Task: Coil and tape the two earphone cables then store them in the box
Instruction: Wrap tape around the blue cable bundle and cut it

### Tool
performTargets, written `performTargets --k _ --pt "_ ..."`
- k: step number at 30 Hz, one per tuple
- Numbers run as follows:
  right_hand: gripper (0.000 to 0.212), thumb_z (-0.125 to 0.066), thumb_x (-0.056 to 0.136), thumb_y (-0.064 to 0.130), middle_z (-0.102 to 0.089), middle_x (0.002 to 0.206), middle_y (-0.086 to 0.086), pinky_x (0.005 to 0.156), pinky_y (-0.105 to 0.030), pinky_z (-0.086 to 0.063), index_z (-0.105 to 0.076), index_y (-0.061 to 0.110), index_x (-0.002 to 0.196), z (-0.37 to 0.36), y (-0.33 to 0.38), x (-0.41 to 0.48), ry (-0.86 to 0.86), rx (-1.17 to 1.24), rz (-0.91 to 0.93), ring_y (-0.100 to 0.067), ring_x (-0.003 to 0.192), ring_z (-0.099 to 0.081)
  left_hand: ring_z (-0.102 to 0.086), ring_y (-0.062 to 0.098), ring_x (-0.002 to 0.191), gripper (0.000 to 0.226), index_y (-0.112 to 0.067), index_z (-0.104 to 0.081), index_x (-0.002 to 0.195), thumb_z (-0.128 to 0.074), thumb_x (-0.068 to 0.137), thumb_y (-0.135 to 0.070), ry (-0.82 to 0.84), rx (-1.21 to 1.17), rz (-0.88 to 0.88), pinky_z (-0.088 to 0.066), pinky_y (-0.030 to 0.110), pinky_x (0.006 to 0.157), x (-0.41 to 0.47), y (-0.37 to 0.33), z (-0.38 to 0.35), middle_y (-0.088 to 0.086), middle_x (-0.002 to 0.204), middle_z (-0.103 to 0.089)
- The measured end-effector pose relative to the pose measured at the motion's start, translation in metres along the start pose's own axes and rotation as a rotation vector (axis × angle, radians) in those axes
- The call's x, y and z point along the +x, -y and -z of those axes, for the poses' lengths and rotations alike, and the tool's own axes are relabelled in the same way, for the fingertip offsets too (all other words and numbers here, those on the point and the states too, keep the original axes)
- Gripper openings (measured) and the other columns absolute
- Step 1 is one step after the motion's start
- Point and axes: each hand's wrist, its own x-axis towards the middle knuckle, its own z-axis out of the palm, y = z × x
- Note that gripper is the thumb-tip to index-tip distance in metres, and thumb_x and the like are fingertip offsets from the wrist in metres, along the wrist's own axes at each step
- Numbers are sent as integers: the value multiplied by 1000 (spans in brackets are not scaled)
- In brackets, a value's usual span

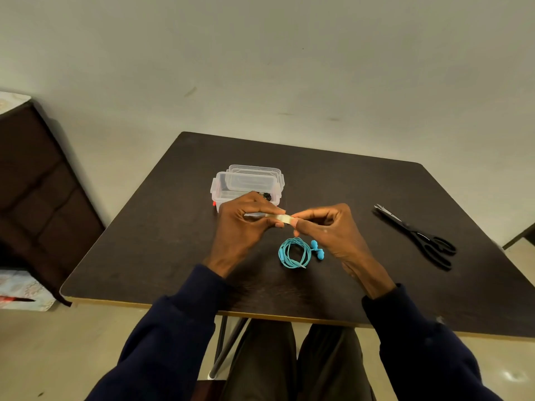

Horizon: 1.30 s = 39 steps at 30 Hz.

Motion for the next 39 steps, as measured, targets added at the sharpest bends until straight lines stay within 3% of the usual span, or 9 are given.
performTargets --k 6,11,17,22,25,28,33,39 --pt "13 -74 84 16 -77 80 -5 73 -21 -57 -78 19 97 2 4 1 74 58 11 -17 76 -74 -70 22 87 23 -3 -79 96 -84 74 -4 -41 -53 0 -59 30 83 2 1 4 11 91 -75" --pt "20 -70 83 24 -78 85 -4 80 -22 -55 -76 19 102 9 6 2 142 78 23 -17 85 -74 -70 15 86 27 -4 -77 97 -84 72 -4 -49 -146 34 -57 26 84 4 6 7 10 90 -75" --pt "20 -65 90 14 -78 89 -4 83 -21 -54 -74 17 107 13 6 2 204 85 5 -18 92 -73 -71 14 88 29 0 -76 98 -83 71 3 -51 -241 93 -56 26 87 3 15 7 10 90 -76" --pt "20 -70 82 22 -78 84 -3 76 -20 -56 -76 17 101 12 6 2 136 85 4 -17 82 -74 -72 19 92 28 0 -76 98 -83 71 -3 -43 -269 116 -58 31 88 2 15 6 12 93 -76" --pt "21 -74 78 25 -78 82 -5 73 -20 -56 -77 18 97 12 4 1 71 80 17 -18 77 -74 -71 23 99 27 -3 -76 103 -82 76 -4 35 -157 49 -58 36 93 4 10 6 12 101 -75" --pt "22 -76 80 23 -78 85 -5 75 -24 -59 -78 14 100 8 1 1 77 33 35 -21 80 -75 -67 19 104 27 -16 -78 104 -83 78 -14 133 -30 20 -57 28 92 4 1 2 1 105 -73" --pt "19 -77 79 24 -78 85 -5 73 -23 -58 -79 16 96 3 -2 1 62 52 15 -20 78 -75 -66 16 87 18 -10 -81 96 -83 78 -11 64 60 -11 -59 35 80 3 -4 0 4 91 -72" --pt "22 -72 84 21 -78 83 -7 79 -23 -57 -77 11 103 0 -2 4 104 70 6 -20 83 -74 -69 18 86 18 -9 -81 92 -84 75 -11 -13 -23 19 -59 29 79 1 1 4 4 88 -74"
